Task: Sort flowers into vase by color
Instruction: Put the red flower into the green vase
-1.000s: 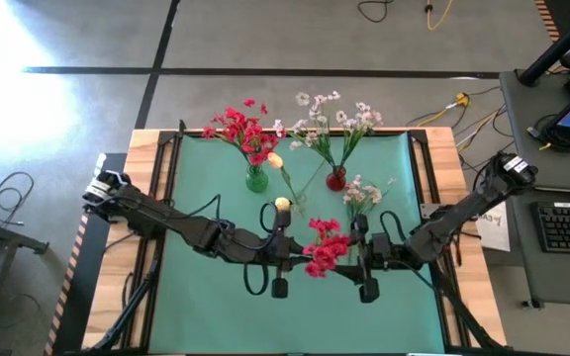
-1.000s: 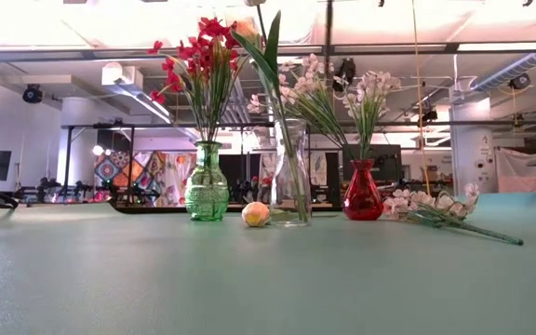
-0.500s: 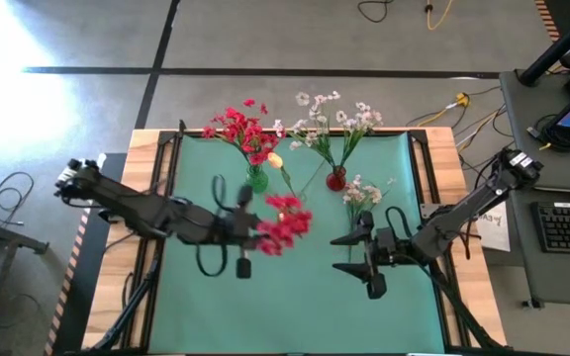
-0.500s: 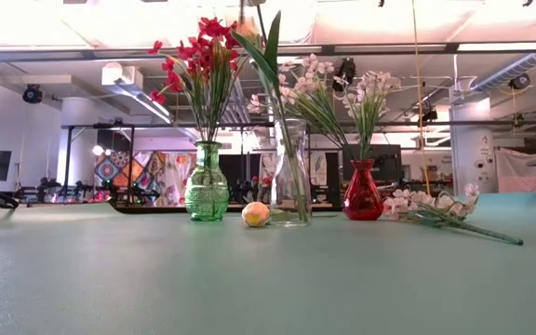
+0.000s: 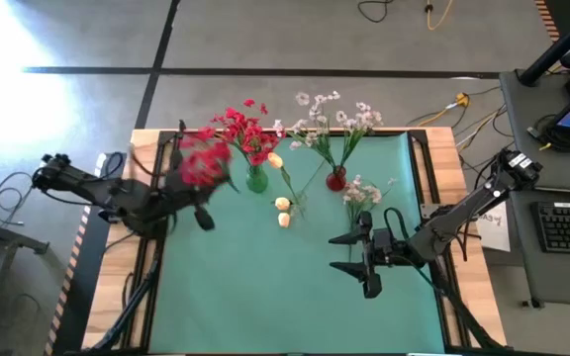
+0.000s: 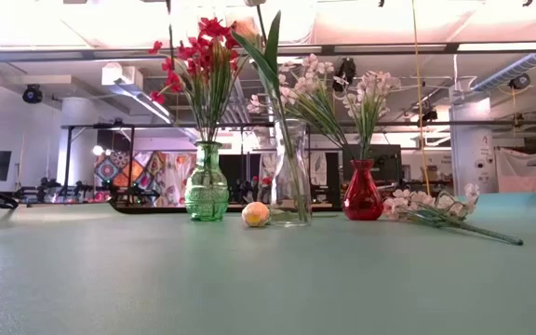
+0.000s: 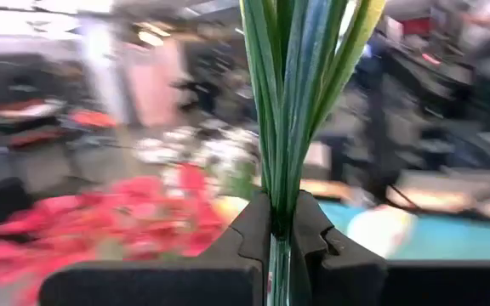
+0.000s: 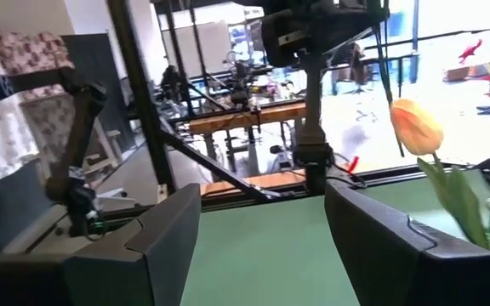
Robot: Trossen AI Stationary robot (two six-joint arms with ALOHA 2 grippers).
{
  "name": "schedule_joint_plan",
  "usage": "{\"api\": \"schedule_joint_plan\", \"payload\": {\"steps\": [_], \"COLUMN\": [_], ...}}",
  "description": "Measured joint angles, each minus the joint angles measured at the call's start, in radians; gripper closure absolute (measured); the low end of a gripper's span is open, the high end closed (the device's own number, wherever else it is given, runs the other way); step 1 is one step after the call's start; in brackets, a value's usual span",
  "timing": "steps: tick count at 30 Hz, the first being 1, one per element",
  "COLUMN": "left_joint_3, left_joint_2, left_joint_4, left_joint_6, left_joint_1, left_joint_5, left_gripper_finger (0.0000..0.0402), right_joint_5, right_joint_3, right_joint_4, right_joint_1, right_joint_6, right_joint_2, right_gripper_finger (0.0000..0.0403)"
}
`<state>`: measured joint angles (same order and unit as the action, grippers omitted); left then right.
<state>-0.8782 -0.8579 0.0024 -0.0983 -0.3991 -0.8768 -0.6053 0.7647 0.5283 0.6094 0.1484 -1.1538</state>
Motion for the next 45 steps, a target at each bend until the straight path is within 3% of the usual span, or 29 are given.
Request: {"api": "schedule_joint_plan", "payload": {"steps": [3, 5, 8, 18, 29, 45], "left_joint_3": [0.104, 0.174, 0.256, 0.365, 0.356, 0.355], "left_joint_2": [0.068, 0.093, 0.110, 0.034, -0.085, -0.165], "left_joint_4": [0.172, 0.307, 0.439, 0.533, 0.569, 0.522], "left_joint_6": [-0.081, -0.123, -0.132, 0.025, 0.030, 0.114], "left_joint_1": [0.044, 0.093, 0.190, 0.471, 0.527, 0.550], "left_joint_5": [-0.075, -0.066, 0.025, 0.273, 0.287, 0.238], "left_gripper_finger": [0.0401, 0.0401, 0.0401, 0.0401, 0.0401, 0.0401], "right_joint_5": [-0.005, -0.005, -0.005, -0.004, -0.007, -0.008], "right_joint_3": [0.000, 0.000, 0.000, 0.000, 0.000, 0.000], "right_joint_4": [0.000, 0.001, 0.001, 0.005, 0.005, 0.001], "right_joint_1": [-0.015, -0.029, -0.045, -0.055, -0.058, -0.058], "right_joint_6": [-0.002, 0.000, 0.016, 0.041, 0.040, 0.060], "right_joint_2": [-0.008, -0.014, -0.026, -0.036, -0.036, -0.036], "right_gripper_finger": [0.0156, 0.0156, 0.0156, 0.0158, 0.0158, 0.0158]}}
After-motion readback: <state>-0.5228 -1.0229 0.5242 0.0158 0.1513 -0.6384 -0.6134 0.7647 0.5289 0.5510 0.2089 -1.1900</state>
